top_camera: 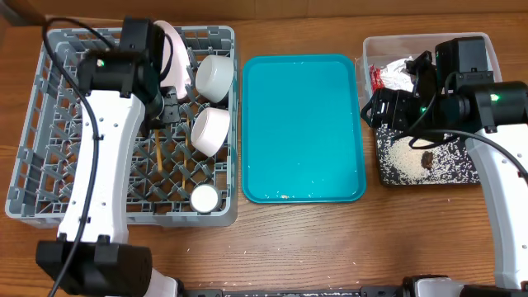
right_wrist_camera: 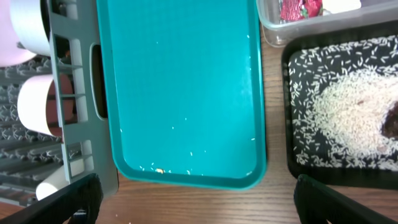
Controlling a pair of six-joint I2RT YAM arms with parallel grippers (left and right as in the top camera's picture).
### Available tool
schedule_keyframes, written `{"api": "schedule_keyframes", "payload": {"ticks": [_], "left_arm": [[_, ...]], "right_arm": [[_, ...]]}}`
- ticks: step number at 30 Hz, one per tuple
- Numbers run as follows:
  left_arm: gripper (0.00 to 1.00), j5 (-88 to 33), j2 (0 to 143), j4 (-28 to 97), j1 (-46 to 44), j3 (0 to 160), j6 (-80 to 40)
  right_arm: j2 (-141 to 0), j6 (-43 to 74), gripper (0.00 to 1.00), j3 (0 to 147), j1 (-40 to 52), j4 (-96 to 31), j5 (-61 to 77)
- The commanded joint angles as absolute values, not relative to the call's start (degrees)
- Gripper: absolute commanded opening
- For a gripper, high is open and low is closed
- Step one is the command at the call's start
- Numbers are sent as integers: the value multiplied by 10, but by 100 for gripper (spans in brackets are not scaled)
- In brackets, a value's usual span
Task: Sort waste into correct bins and load items into the dishwasher
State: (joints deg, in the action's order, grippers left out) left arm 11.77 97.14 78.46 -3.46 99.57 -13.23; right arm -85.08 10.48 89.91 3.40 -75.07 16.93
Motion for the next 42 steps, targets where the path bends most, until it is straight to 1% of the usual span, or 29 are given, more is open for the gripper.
{"api": "schedule_keyframes", "payload": {"ticks": [1,4,6,10,14,15,16,18,19,22,24,25,27,30,31,32,34,37,41,42], "left_arm": [[4,109,969,702,-18,887,-101],[4,102,973,618,-17,815,-52],[4,99,973,566,-19,771,-47],[4,63,974,550,-19,755,-47],[4,63,974,552,-19,755,-47],[8,63,974,553,-19,755,-47],[33,63,974,554,-19,755,-47],[49,64,974,555,-19,755,-47],[54,63,974,557,-19,758,-49],[51,44,963,581,-20,788,-84],[52,19,941,607,-24,825,-84],[54,13,928,618,-27,841,-84],[61,-37,890,644,-38,883,-84],[74,-170,820,628,-68,905,-84],[79,-185,814,622,-73,905,-84],[100,-203,808,613,-79,905,-84],[100,-241,804,588,-100,904,-87],[100,-243,817,579,-120,904,-163],[100,-242,846,563,-138,904,-296],[100,-242,858,563,-140,904,-345]], "right_arm": [[-850,104,100,900,31,-749,165],[-850,104,100,900,31,-749,165],[-850,104,100,900,31,-749,165],[-850,104,100,900,31,-749,165],[-850,104,100,900,31,-749,165],[-850,104,100,900,31,-749,165],[-850,104,100,900,31,-749,165],[-850,104,100,900,31,-749,165],[-850,104,100,900,31,-749,165],[-850,104,100,900,31,-749,165],[-850,104,100,900,31,-749,165],[-850,104,100,900,31,-749,165],[-850,104,100,900,31,-749,165],[-850,104,100,900,31,-749,165],[-850,104,100,900,31,-749,165],[-850,104,100,900,31,-749,165],[-850,104,100,900,31,-749,165],[-850,104,100,900,31,-749,165],[-850,104,100,900,31,-749,165],[-847,104,100,900,32,-747,165]]}}
